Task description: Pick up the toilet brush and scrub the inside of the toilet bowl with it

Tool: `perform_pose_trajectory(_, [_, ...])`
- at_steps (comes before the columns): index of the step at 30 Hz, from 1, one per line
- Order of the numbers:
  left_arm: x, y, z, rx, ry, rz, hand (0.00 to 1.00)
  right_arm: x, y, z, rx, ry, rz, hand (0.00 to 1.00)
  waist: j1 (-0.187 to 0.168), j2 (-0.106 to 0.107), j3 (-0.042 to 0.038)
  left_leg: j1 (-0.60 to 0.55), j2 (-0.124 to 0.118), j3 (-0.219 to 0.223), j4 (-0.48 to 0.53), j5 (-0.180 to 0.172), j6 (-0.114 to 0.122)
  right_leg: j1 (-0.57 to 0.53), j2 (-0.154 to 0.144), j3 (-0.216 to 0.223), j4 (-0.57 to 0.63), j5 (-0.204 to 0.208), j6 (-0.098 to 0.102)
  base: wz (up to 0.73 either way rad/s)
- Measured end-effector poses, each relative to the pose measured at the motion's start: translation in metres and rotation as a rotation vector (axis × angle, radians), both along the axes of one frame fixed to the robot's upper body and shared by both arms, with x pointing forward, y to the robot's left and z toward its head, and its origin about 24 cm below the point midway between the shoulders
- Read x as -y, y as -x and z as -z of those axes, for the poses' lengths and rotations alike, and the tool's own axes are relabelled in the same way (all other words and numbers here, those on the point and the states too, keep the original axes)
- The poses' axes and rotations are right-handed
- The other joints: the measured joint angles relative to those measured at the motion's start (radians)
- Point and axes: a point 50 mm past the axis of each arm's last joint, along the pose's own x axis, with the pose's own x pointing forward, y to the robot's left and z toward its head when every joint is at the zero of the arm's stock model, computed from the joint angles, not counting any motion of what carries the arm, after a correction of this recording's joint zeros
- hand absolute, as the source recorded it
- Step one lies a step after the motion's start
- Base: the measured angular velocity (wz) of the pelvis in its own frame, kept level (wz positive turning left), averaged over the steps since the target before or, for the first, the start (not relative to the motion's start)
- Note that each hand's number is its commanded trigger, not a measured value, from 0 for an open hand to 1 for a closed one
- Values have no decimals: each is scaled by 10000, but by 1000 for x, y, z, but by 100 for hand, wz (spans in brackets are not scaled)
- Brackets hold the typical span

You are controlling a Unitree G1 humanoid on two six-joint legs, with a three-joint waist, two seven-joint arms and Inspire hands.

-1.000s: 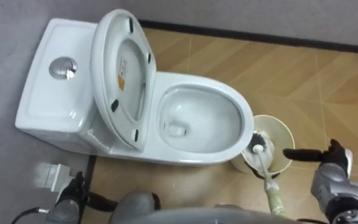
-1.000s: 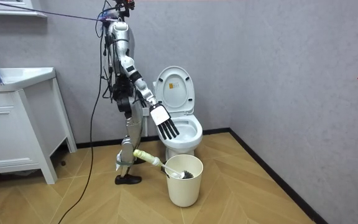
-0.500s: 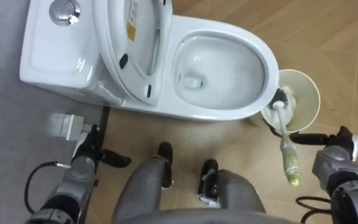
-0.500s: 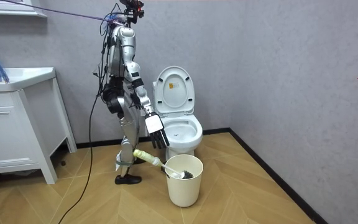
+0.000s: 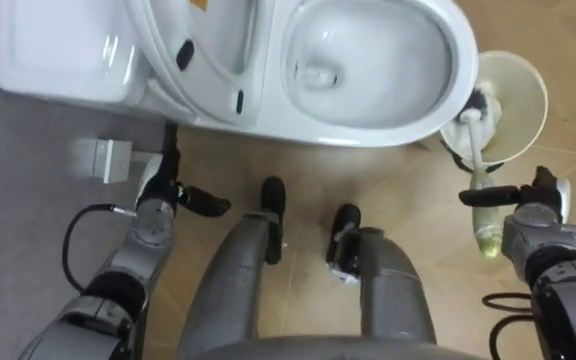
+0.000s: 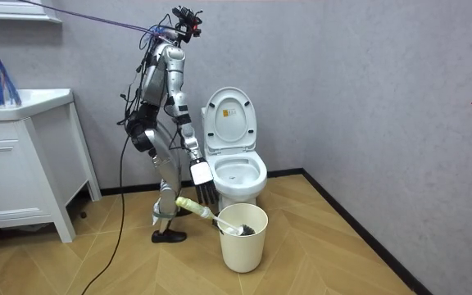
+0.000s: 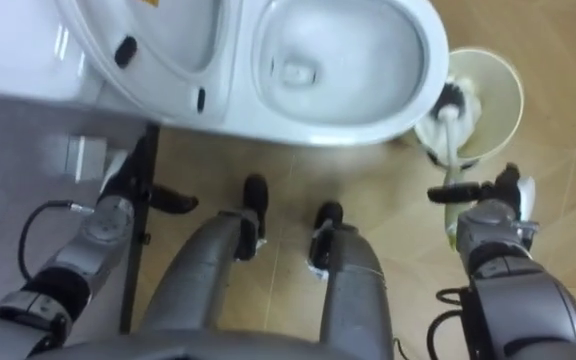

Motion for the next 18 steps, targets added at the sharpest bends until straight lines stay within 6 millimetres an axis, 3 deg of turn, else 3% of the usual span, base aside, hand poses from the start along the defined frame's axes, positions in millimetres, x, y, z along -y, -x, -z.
perform_pose_trajectory(8, [11,-17,-20,1106,218,466,0,7,-2,-5,106,134,117,0,198,88,39,-1406,6,138,1003,-123,-10,-1523,-254,49,1370,-308,-164,1])
perform_pose_trajectory(18, [17,-25,-29,1543,288,770,0,10,-4,-8,286,-121,136,0,183,188,37,-2375,-152,94,1567,-111,-29,-2545,-517,-4,2270,-562,-259,7])
